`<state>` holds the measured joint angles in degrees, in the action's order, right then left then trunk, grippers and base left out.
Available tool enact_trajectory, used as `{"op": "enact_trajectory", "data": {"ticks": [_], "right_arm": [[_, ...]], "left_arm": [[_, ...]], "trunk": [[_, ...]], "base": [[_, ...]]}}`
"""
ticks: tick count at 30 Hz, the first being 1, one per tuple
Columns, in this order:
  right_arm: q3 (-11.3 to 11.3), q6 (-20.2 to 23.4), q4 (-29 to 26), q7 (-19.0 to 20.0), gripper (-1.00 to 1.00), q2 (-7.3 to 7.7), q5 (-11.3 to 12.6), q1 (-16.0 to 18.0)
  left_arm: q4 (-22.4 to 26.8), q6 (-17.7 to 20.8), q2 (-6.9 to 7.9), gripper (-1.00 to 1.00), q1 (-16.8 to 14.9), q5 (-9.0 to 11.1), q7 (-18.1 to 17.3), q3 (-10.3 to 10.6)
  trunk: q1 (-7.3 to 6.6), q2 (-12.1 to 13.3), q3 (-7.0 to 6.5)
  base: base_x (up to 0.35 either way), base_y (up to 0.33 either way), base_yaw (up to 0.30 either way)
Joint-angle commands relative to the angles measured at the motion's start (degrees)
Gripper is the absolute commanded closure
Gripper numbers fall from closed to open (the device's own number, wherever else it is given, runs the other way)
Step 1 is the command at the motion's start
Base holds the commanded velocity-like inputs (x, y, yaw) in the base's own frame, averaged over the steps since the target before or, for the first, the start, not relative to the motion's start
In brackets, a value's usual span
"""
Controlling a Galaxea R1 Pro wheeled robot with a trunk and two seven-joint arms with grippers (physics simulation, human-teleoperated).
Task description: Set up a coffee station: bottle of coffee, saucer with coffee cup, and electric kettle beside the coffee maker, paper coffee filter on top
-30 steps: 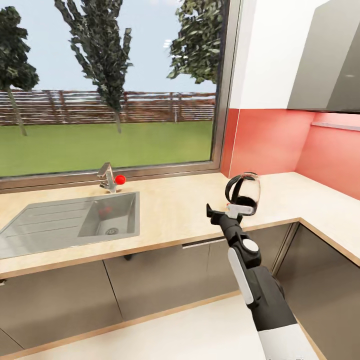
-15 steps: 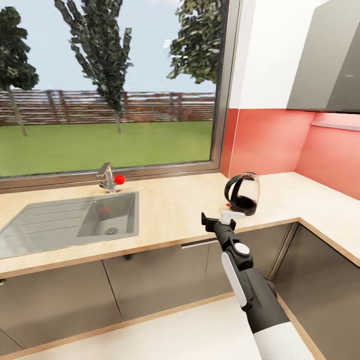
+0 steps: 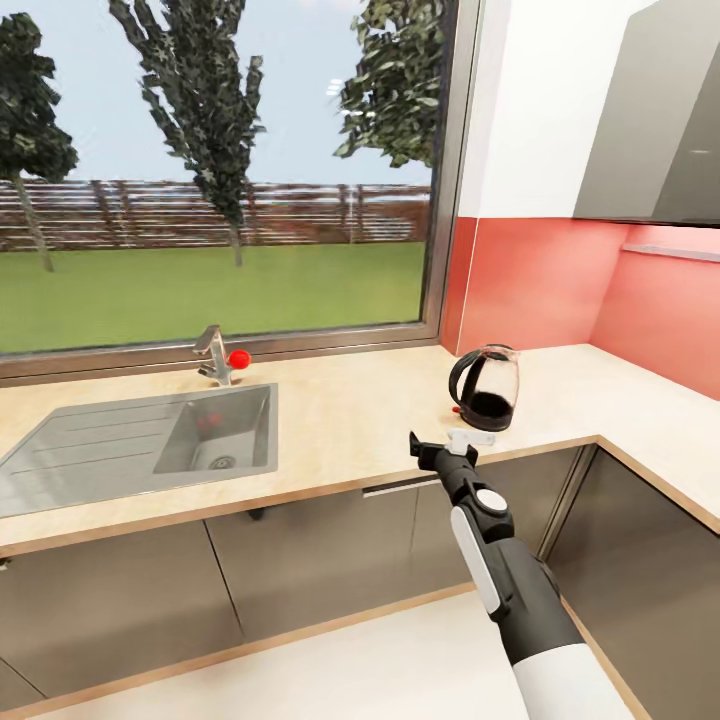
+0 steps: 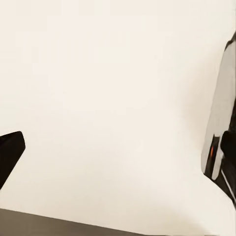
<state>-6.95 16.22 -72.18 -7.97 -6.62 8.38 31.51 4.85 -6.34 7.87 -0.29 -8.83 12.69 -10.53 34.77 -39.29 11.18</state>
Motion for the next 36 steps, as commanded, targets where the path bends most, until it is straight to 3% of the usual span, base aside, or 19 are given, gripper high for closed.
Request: {"op": "enact_trajectory", "data": {"ticks": [1, 11, 19, 20, 25, 36], "right_arm": [[-0.1, 0.21, -0.06, -0.48, -1.0, 0.02, 0.56, 0.04], [0.19, 0.28, 1.9, -0.66, -1.0, 0.04, 0.56, 0.1], [0.16, 0.25, 3.22, -3.09, -1.0, 0.07, 0.51, 0.06], [0.12, 0.24, 3.32, -10.16, -1.0, 0.06, 0.53, 0.06], [-0.13, 0.22, 3.74, -13.4, -1.0, 0.03, 0.64, 0.09], [-0.25, 0.2, 3.8, -13.9, -1.0, 0.03, 0.67, 0.09]], "left_arm": [[0.31, -0.51, -0.19, -1.0, -0.15, -0.62, -0.22, -0.45], [2.41, -3.72, -0.11, -1.0, -0.67, -0.55, -3.43, -0.38], [4.24, -6.28, -0.45, -1.0, -0.68, -0.64, -6.0, -0.39], [4.25, -13.16, -0.44, -1.0, -0.68, -0.62, -13.06, -0.4], [4.28, -13.25, -0.44, -1.0, -0.66, -0.71, -13.07, -0.38], [4.29, -13.26, -0.48, -1.0, -0.59, -0.75, -13.07, -0.37]], "trunk": [[0.01, -0.07, 0.09], [0.01, -0.07, 0.09], [0.01, -0.07, 0.09], [0.01, -0.07, 0.09], [0.01, -0.07, 0.09], [0.01, -0.07, 0.09]], "base": [[0.0, 0.0, 0.0], [0.0, 0.0, 0.0], [0.0, 0.0, 0.0], [0.0, 0.0, 0.0], [0.0, 0.0, 0.0], [0.043, -0.027, 0.0]]}}
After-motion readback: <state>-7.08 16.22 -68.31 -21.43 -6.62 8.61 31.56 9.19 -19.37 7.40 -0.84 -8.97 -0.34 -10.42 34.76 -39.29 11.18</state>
